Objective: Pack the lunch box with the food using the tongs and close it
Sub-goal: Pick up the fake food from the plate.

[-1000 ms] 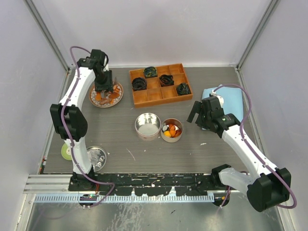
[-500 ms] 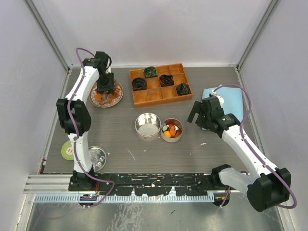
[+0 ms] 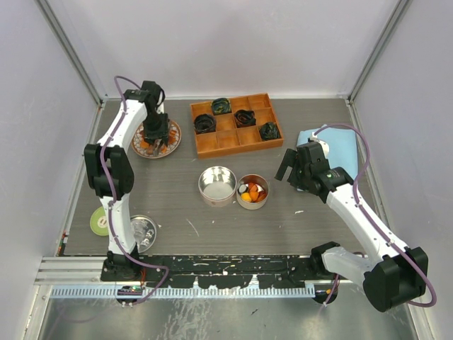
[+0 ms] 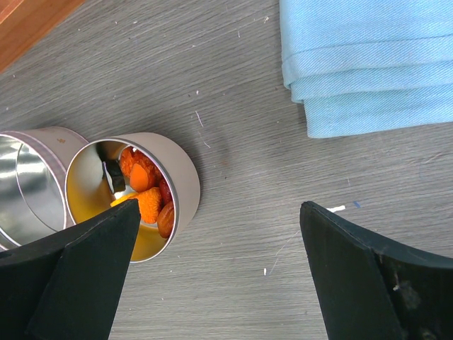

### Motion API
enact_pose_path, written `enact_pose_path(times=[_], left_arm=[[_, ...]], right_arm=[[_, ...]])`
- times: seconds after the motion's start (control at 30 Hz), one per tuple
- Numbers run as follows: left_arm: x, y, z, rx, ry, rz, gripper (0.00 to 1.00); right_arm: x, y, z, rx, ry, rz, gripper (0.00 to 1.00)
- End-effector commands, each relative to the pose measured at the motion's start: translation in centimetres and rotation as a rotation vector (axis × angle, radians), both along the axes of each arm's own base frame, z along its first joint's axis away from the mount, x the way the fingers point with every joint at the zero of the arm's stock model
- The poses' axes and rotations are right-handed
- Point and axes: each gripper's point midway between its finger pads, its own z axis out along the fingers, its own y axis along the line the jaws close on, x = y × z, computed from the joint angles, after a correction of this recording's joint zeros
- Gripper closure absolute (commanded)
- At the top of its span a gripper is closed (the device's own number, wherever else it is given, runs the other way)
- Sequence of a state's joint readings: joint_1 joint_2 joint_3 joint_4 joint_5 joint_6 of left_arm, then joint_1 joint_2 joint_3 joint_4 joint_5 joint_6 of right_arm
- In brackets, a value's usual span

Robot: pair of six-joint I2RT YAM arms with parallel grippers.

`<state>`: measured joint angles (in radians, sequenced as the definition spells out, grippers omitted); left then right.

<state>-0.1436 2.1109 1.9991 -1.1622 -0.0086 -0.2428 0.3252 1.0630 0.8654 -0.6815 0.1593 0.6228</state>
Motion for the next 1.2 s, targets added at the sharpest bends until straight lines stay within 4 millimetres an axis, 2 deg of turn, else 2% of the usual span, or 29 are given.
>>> enact_pose_path(times=[0.0, 0.33, 0.7, 1.03, 1.17], left_arm=[[0.0, -0.2, 2.4, -0.03, -0.06, -0.013, 0.59], [-0.1, -0.8, 3.5, -0.067, -0.08, 0.006, 0.69], [-1.0, -0.7, 6.3, -0.084, -0.151, 0.024, 0.7], [-2.0, -0.7, 6.8, -0.089, -0.145, 0.016, 0.7], [-2.7, -1.3, 8.5, -0.129, -0.176, 0.005, 0.7]], right_arm=[[0.7, -0.2, 0.9, -0.004, -0.041, -0.006, 0.0], [0.7, -0.2, 0.9, -0.007, -0.043, -0.003, 0.0], [0.9, 0.0, 1.1, 0.002, -0.045, -0.001, 0.0], [0.8, 0.1, 1.2, 0.011, -0.048, -0.001, 0.0], [0.7, 0.0, 1.2, 0.009, -0.051, -0.004, 0.0]])
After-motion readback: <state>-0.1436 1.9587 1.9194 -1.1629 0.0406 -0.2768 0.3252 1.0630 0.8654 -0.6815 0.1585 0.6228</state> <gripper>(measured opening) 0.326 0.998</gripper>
